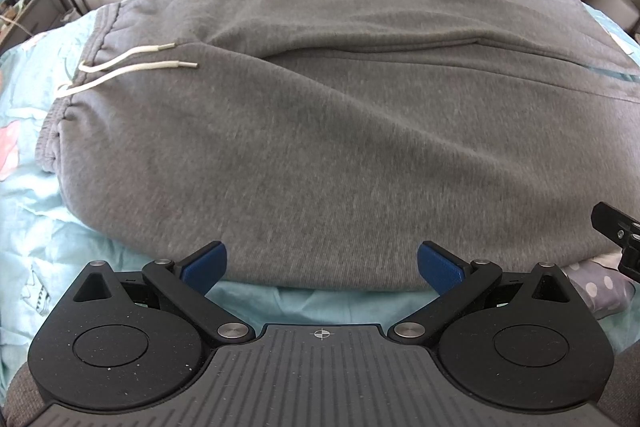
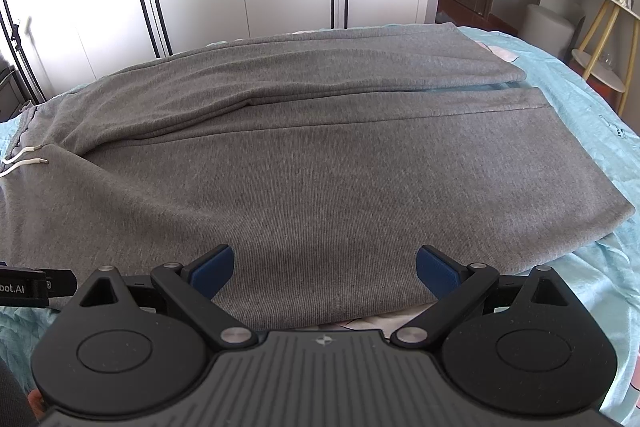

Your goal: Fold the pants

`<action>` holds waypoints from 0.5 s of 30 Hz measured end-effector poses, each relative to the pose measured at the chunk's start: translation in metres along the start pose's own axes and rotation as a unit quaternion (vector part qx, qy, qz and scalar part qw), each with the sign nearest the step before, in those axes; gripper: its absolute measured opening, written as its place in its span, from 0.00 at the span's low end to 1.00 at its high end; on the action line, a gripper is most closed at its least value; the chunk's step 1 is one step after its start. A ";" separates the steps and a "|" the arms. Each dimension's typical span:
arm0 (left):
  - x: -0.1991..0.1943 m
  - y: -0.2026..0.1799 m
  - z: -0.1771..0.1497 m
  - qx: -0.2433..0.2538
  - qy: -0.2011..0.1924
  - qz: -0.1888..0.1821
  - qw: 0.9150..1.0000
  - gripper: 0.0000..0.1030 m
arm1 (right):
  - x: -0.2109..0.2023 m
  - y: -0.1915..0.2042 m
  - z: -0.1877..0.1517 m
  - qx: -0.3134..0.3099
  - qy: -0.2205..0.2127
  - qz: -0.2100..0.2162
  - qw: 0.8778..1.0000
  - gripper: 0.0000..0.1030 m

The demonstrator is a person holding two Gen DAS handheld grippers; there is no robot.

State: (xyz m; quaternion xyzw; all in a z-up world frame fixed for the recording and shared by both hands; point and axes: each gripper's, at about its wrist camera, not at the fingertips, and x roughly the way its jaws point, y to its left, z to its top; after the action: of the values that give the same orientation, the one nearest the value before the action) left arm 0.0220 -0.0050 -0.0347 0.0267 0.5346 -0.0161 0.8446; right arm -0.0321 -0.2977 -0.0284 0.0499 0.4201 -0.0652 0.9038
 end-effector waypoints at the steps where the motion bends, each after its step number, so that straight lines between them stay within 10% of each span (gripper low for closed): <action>1: 0.000 0.000 0.000 0.000 0.000 0.000 1.000 1.00 | 0.001 0.001 0.000 0.000 0.000 0.000 1.000 0.95; 15: 0.010 0.000 0.001 -0.002 0.010 0.001 1.000 1.00 | 0.005 -0.001 0.000 0.003 0.011 0.006 1.000 0.95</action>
State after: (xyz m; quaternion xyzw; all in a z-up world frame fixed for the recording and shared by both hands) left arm 0.0272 -0.0049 -0.0430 0.0256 0.5429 -0.0138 0.8393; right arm -0.0287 -0.2989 -0.0320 0.0562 0.4295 -0.0606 0.8993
